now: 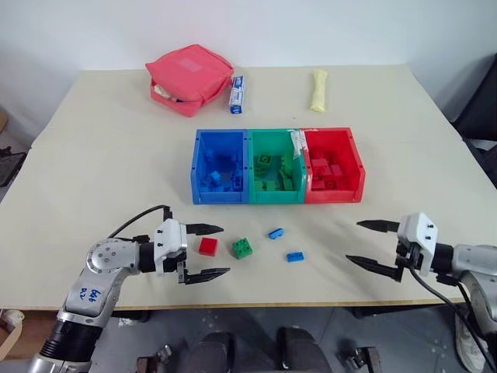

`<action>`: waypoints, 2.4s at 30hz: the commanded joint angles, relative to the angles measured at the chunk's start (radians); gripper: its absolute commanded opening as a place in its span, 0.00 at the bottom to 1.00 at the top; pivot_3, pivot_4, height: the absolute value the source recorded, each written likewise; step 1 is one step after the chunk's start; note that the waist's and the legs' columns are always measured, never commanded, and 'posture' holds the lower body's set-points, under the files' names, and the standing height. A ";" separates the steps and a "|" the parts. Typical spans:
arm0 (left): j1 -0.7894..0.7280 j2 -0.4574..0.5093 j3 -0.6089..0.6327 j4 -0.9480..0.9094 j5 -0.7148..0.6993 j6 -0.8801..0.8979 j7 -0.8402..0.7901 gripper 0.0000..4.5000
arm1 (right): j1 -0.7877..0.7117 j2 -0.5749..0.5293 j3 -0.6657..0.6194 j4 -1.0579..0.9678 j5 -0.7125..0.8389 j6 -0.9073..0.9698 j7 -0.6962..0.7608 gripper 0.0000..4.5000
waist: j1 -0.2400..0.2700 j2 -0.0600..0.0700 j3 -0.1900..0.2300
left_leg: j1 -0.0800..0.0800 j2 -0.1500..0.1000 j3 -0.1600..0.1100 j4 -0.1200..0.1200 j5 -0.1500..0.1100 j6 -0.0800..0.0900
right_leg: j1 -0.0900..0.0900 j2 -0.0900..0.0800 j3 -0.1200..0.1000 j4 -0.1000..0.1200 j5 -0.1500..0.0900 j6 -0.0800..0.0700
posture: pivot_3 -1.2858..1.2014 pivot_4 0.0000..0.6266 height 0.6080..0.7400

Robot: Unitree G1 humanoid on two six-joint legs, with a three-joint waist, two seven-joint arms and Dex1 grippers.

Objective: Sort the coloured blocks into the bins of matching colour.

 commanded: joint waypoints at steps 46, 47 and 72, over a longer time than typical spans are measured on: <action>0.297 -0.063 0.356 -0.144 -0.095 0.028 0.275 1.00 | -0.970 0.628 0.403 0.401 -0.194 0.240 -0.415 0.33 | -0.022 -0.001 0.000 | -0.003 -0.004 -0.007 -0.001 0.000 -0.001 | -0.006 -0.002 -0.002 0.009 0.001 -0.002 | 0.52 0.24 1.00; 0.297 -0.061 0.353 -0.145 -0.097 0.031 0.270 1.00 | -0.974 0.629 0.401 0.406 -0.197 0.225 -0.413 0.40 | -0.023 -0.001 0.000 | -0.004 -0.003 -0.006 -0.001 0.000 -0.001 | -0.006 -0.002 -0.002 0.009 0.001 -0.002 | 0.52 0.24 1.00; 0.000 -0.005 0.084 0.062 0.021 -0.099 0.014 1.00 | -0.097 -0.018 0.105 0.017 -0.058 -0.089 0.048 0.99 | -0.006 -0.002 0.000 | 0.000 0.001 0.005 0.000 0.000 0.000 | -0.002 0.000 -0.003 0.000 0.001 -0.001 | 0.52 0.24 1.00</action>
